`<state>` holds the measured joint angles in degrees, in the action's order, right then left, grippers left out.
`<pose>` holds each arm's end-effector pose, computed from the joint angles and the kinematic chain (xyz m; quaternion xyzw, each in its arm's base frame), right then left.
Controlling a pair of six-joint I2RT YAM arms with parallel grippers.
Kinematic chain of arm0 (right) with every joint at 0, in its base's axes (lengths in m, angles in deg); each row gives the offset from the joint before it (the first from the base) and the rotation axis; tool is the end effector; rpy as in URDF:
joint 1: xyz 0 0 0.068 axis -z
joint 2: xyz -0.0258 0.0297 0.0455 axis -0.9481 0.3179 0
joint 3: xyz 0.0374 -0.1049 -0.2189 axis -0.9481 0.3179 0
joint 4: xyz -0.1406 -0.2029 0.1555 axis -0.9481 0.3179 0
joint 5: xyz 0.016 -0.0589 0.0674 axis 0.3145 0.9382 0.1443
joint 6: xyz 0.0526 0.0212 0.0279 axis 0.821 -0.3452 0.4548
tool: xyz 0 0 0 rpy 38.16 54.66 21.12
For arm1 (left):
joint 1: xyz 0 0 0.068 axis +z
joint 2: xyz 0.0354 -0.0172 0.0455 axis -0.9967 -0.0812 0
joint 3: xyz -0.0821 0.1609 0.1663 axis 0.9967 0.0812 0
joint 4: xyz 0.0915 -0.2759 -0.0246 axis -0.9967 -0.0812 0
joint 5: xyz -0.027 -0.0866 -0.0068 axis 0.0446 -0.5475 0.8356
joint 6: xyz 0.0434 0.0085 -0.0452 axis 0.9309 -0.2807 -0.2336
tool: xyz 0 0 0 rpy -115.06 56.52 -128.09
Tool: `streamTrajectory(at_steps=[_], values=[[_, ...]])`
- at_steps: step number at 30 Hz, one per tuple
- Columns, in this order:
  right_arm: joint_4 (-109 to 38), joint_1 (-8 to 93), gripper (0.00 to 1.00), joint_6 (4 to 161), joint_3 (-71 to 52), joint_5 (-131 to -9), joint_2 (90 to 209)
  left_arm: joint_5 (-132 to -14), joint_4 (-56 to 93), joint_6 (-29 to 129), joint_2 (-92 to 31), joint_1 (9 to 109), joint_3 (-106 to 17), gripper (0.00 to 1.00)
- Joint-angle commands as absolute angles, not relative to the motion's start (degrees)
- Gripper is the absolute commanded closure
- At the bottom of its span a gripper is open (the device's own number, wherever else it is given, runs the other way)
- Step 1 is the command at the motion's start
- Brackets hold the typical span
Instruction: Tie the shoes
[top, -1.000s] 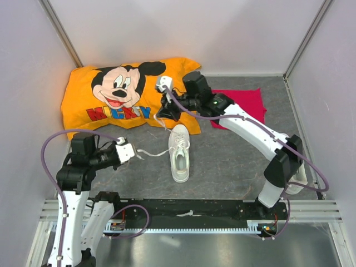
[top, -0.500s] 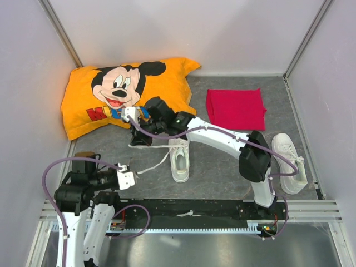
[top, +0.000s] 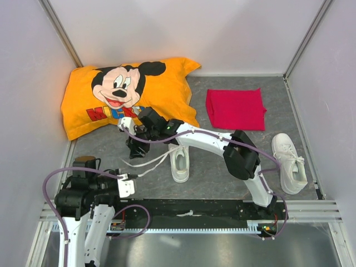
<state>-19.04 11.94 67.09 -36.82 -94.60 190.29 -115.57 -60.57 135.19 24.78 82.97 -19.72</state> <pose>0.2415 0.4611 0.2121 -0.5832 0.6403 0.4089 0.2876 0.0839 -0.0412 0.2954 0.6383 0.5769 -0.1444 0.4888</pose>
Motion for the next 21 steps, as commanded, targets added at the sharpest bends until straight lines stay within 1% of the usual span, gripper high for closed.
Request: streamTrajectory(at_steps=[1,3,6,9,11,14,16,17,18,19,20,21], values=[[-20.7,12.8,0.38,68.1,-38.9,-93.6,188.2,-118.9,-67.9,140.4,23.6,83.0,-19.2,0.99],[-20.6,13.8,0.3,69.5,-40.1,-93.3,187.3,-119.9,-67.8,141.8,22.5,83.0,-19.3,0.98],[-20.0,16.0,0.25,71.3,-41.9,-93.3,185.5,-122.8,-67.3,143.1,20.4,83.0,-20.5,0.98],[-19.0,19.3,0.23,72.5,-42.7,-93.3,182.6,-126.5,-65.0,143.3,16.1,83.0,-22.7,0.98],[-17.7,22.5,0.23,72.0,-42.0,-93.1,179.5,-128.4,-60.7,141.2,11.8,83.0,-25.1,0.99],[-15.0,27.3,0.23,70.0,-37.6,-92.9,174.4,-132.1,-51.6,133.4,5.3,82.9,-29.1,0.98],[-12.8,29.6,0.25,68.7,-35.1,-92.2,171.5,-133.6,-44.1,122.3,2.1,82.4,-30.9,0.99],[-12.1,31.8,0.26,67.4,-32.5,-92.0,168.5,-133.6,-35.2,117.5,-0.8,81.3,-32.3,0.98],[-11.5,32.7,0.27,66.8,-31.1,-91.7,166.9,-132.0,-30.7,108.4,-2.1,80.6,-32.8,0.98],[-10.3,33.4,0.27,65.7,-29.7,-91.2,163.7,-130.8,-26.9,104.6,-3.3,78.6,-33.1,0.98],[-9.7,34.4,0.28,63.4,-26.6,-90.9,162.1,-129.1,-18.9,101.1,-5.7,77.3,-33.1,0.98],[-9.1,34.6,0.29,62.1,-25.0,-90.1,160.4,-124.3,-16.0,95.8,-7.0,75.9,-33.1,0.98]])
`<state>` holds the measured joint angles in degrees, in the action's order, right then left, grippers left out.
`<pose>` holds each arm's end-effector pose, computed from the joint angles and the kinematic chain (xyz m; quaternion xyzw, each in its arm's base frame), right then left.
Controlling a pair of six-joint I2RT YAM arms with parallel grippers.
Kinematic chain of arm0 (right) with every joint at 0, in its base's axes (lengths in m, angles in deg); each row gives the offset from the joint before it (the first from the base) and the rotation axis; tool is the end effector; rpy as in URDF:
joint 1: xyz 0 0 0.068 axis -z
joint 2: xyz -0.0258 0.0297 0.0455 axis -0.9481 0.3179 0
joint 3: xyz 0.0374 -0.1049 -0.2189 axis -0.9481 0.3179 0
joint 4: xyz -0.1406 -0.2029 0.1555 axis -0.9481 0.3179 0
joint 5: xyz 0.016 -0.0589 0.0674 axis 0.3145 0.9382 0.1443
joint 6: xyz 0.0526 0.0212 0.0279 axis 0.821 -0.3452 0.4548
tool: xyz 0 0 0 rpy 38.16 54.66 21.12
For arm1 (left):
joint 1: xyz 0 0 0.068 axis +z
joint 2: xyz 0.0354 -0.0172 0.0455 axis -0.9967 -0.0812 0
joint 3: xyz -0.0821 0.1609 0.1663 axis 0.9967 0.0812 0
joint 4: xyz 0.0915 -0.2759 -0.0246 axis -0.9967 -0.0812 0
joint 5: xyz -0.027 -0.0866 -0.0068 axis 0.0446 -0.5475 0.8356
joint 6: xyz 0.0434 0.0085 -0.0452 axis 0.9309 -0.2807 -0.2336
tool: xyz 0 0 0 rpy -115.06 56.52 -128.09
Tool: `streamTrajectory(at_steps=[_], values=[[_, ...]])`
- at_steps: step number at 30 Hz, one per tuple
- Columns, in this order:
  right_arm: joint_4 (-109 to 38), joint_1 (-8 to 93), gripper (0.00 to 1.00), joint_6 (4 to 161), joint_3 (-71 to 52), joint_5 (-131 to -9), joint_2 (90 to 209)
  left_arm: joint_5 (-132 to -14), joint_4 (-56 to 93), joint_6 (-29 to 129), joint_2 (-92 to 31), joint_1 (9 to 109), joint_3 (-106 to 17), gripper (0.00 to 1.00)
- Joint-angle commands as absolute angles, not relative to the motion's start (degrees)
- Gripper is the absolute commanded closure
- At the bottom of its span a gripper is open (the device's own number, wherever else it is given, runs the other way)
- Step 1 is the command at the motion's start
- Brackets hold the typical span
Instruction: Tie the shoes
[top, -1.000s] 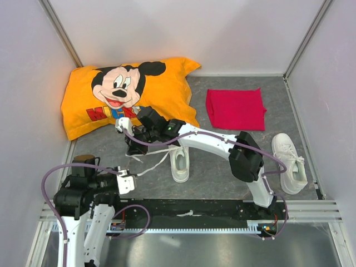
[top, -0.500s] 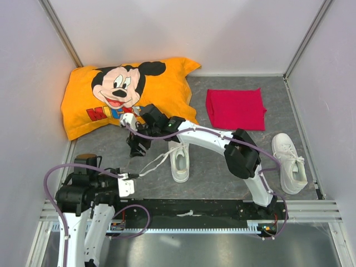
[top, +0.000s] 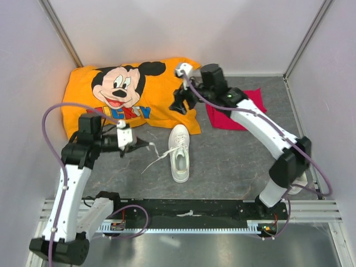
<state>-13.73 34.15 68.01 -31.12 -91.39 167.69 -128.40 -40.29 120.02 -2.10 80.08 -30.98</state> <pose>0.3390 0.2877 0.3477 -0.4356 0.7016 0.3360 0.4529 0.1815 -0.0604 0.3334 0.5858 0.5600 -0.2887 0.5099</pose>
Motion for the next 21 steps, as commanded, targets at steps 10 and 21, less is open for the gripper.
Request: streamTrajectory(at_steps=[10,21], values=[[-1.4,34.5,0.34,49.8,-12.7,-91.4,147.5,-107.9,12.7,67.4,-29.2,72.8,-39.7,0.98],[-4.7,20.6,0.32,38.9,-10.7,-84.9,154.2,-101.0,15.3,60.7,-39.7,73.6,-40.2,0.98]])
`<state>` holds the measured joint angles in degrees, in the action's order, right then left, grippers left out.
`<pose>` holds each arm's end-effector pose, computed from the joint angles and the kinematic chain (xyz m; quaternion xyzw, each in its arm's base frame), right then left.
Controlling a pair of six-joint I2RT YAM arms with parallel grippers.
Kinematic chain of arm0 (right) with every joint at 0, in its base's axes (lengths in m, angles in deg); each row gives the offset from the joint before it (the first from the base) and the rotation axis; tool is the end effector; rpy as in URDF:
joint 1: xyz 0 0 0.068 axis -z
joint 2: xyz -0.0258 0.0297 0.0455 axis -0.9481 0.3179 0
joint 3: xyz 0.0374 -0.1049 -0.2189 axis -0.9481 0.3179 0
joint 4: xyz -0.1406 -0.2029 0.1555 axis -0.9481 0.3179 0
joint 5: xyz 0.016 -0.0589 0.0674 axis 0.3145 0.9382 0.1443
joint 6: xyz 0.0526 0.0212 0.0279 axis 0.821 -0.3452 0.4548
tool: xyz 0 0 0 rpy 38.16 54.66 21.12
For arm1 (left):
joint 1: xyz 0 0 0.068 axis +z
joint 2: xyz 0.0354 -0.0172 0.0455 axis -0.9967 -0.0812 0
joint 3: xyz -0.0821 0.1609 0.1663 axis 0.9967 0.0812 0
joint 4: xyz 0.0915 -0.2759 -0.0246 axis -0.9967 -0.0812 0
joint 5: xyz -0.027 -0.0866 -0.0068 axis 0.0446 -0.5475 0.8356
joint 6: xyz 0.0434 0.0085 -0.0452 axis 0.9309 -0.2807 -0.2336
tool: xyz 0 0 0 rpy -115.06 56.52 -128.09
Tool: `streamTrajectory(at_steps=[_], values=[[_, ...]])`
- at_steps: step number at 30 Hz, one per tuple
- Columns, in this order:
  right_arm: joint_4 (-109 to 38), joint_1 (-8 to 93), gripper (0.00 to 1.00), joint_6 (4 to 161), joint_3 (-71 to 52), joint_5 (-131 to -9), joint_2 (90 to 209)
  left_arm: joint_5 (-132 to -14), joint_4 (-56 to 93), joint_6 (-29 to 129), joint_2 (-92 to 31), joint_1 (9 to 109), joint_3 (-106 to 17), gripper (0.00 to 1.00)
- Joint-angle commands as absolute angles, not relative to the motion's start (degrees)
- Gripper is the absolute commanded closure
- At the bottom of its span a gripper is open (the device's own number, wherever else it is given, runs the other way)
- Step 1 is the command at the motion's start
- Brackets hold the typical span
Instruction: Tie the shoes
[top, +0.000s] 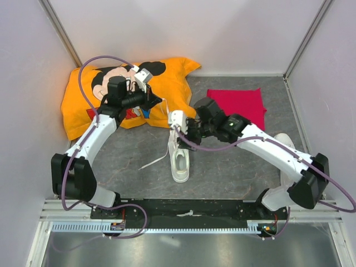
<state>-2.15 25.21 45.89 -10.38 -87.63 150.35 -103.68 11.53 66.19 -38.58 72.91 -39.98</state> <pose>0.2344 0.2745 0.3054 -0.6165 0.6389 0.2534 0.3840 0.3654 -0.1118 0.2910 0.3019 0.7380 -0.3096 0.5181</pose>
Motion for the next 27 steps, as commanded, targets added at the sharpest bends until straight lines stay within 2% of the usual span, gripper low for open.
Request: streamTrajectory(at_steps=[1,10,27], values=[[-4.7,19.9,0.32,38.0,-11.4,-83.7,156.7,-100.9,15.5,60.1,-40.0,74.4,-39.4,0.98],[-4.6,12.8,0.34,33.7,-23.1,-80.3,172.3,-100.5,15.7,59.5,-40.4,75.8,-34.2,0.98],[-1.4,11.3,0.42,22.1,-27.6,-76.3,187.4,-103.3,15.8,59.1,-41.6,78.0,-31.4,0.99]])
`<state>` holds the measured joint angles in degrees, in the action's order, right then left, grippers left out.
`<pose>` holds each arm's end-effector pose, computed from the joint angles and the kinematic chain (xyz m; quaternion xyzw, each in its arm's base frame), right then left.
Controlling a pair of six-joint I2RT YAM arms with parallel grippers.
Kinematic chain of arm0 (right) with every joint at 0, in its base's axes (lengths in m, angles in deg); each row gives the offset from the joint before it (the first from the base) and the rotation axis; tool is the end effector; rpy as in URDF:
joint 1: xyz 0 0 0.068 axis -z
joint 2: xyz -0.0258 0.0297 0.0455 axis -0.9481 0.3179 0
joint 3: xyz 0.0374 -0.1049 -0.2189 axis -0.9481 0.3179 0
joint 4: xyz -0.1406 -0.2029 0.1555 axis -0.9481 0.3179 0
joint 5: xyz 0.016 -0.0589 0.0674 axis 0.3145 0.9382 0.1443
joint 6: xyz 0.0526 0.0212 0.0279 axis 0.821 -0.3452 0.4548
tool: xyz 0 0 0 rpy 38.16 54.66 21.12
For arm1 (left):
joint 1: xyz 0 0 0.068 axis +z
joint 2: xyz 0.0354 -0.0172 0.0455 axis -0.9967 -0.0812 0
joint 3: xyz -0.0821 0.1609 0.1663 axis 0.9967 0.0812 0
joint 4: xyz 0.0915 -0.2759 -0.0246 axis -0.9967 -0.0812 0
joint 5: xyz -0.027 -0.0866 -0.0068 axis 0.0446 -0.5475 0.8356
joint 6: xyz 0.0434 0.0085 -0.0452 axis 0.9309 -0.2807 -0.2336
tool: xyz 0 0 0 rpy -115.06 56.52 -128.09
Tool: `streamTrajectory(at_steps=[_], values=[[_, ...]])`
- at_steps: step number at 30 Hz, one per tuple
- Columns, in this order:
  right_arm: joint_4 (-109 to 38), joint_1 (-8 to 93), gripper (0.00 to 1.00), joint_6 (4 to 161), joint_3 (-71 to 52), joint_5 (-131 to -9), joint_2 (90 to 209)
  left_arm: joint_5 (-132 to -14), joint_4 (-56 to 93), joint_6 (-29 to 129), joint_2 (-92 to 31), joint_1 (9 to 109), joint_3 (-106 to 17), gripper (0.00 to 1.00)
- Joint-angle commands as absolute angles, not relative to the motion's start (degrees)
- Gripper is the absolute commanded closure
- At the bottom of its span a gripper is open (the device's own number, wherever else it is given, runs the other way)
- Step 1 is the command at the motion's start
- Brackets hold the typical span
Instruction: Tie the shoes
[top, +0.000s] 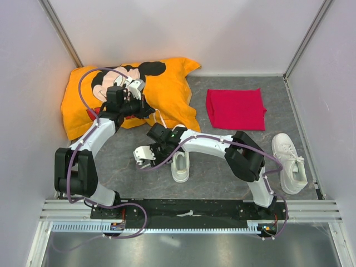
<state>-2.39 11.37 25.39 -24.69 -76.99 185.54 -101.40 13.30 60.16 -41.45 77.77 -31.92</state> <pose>0.2207 0.4078 0.1488 -0.8054 0.5210 0.1421 0.2442 0.3706 -0.0785 0.2220 0.2011 0.8110 -0.3081 0.4550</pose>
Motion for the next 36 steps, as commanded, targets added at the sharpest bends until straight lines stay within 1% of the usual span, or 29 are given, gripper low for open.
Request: streamTrajectory(at_steps=[1,6,11,12,13,15,16,18,20,21,22,23,30,36], values=[[-1.1,11.3,0.43,21.9,-28.0,-76.3,187.9,-103.5,15.8,59.0,-41.7,78.0,-31.5,0.99],[-0.9,11.3,0.44,20.9,-28.1,-75.6,190.5,-103.9,15.8,59.0,-42.1,78.1,-31.4,0.99],[-0.5,11.3,0.47,21.0,-28.8,-75.4,192.8,-104.0,15.9,59.2,-41.8,78.2,-30.9,0.98],[-0.4,11.3,0.49,20.9,-28.6,-75.4,193.1,-103.9,15.9,59.2,-41.7,78.3,-30.9,0.98],[-0.4,11.3,0.53,20.9,-28.6,-75.3,193.2,-103.9,15.8,59.2,-41.6,78.3,-30.8,0.99],[-0.3,11.3,0.57,20.8,-28.4,-74.9,194.0,-104.0,15.7,59.1,-41.4,78.4,-30.8,0.99],[-0.2,11.3,0.62,20.9,-28.4,-74.9,194.1,-104.0,15.5,59.1,-41.4,78.5,-30.8,0.98],[-0.1,11.3,0.67,21.2,-28.4,-74.9,194.3,-103.9,15.4,59.1,-41.3,78.5,-30.8,0.98],[0.0,11.3,0.76,21.6,-28.5,-75.2,194.2,-103.9,15.3,59.1,-41.0,78.5,-30.8,0.98],[-0.1,11.3,0.89,21.7,-28.5,-75.5,194.0,-103.9,15.3,59.2,-41.0,78.6,-30.8,0.99],[0.0,11.3,0.97,21.9,-28.8,-75.5,194.0,-103.9,15.1,59.4,-40.9,78.6,-30.8,0.98],[-0.1,11.3,1.0,22.9,-29.0,-75.5,193.9,-103.8,15.1,59.5,-40.7,78.6,-30.7,0.98],[-0.1,11.3,1.0,31.8,-35.0,-78.1,189.1,-103.7,14.6,60.7,-38.9,78.7,-29.3,0.99],[0.9,11.5,1.0,39.2,-34.6,-79.9,181.6,-103.1,10.6,68.2,-35.2,79.6,-26.3,0.98]])
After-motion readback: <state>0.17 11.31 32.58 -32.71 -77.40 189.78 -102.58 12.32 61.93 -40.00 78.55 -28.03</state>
